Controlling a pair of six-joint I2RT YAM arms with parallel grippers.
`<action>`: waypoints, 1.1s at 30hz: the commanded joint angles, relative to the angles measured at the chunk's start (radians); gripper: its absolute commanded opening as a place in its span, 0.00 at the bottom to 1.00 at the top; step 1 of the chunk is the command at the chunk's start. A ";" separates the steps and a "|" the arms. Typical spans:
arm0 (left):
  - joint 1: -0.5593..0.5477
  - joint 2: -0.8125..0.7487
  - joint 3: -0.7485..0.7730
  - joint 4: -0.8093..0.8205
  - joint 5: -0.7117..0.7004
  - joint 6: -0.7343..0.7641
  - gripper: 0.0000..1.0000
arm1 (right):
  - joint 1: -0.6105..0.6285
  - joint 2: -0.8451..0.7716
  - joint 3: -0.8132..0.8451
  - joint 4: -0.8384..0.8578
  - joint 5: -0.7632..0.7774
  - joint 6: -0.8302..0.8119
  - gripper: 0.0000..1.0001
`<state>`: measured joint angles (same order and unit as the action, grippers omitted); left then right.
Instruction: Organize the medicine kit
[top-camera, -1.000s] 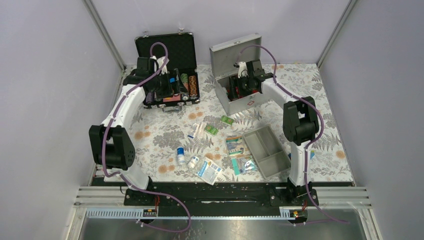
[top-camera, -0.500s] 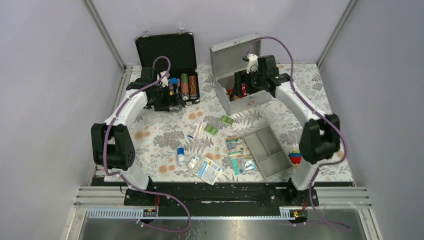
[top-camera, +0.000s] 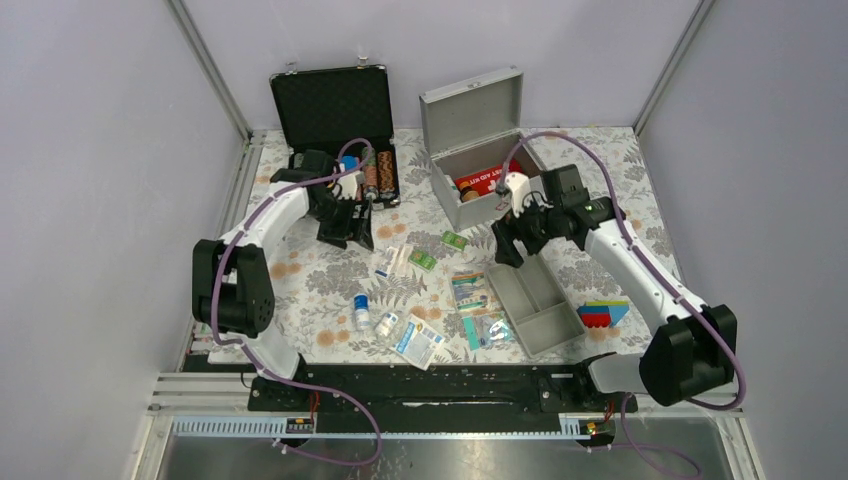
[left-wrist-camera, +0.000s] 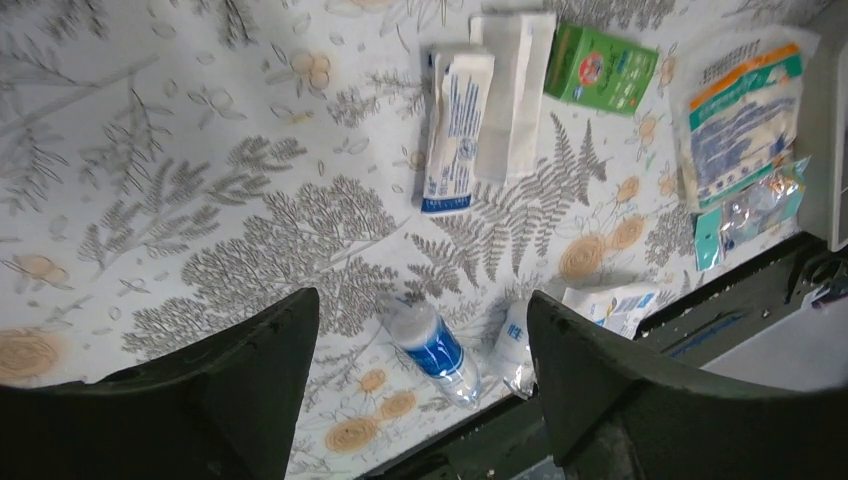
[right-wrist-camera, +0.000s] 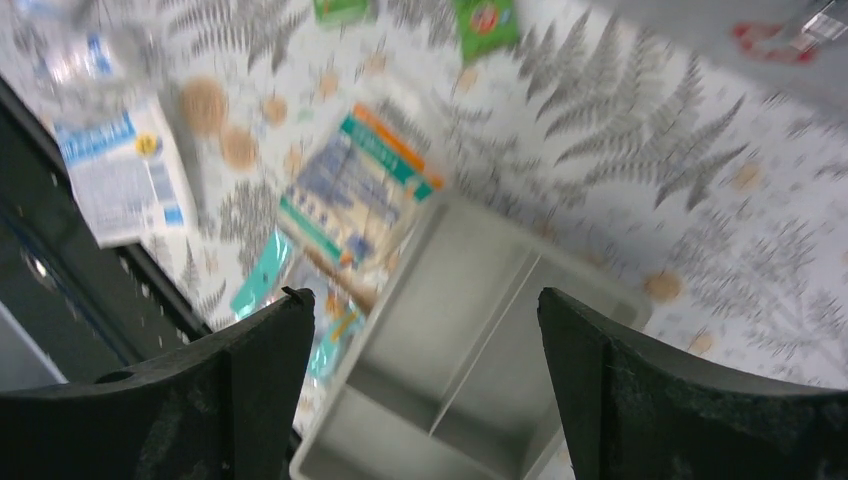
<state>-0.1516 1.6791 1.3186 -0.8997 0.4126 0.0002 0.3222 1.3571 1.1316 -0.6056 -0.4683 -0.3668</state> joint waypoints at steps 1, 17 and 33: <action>-0.008 -0.021 -0.067 -0.067 -0.036 -0.042 0.75 | -0.003 -0.085 -0.048 -0.179 -0.012 -0.161 0.89; -0.019 -0.098 -0.297 -0.064 -0.080 -0.099 0.66 | -0.003 -0.098 -0.082 -0.229 0.109 -0.096 0.87; -0.045 -0.093 -0.164 -0.054 -0.184 -0.008 0.58 | 0.063 0.113 0.083 -0.234 0.033 -0.311 0.65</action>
<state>-0.1909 1.5925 1.1126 -0.9428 0.2985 -0.0441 0.3389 1.4200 1.1442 -0.8352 -0.3653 -0.6037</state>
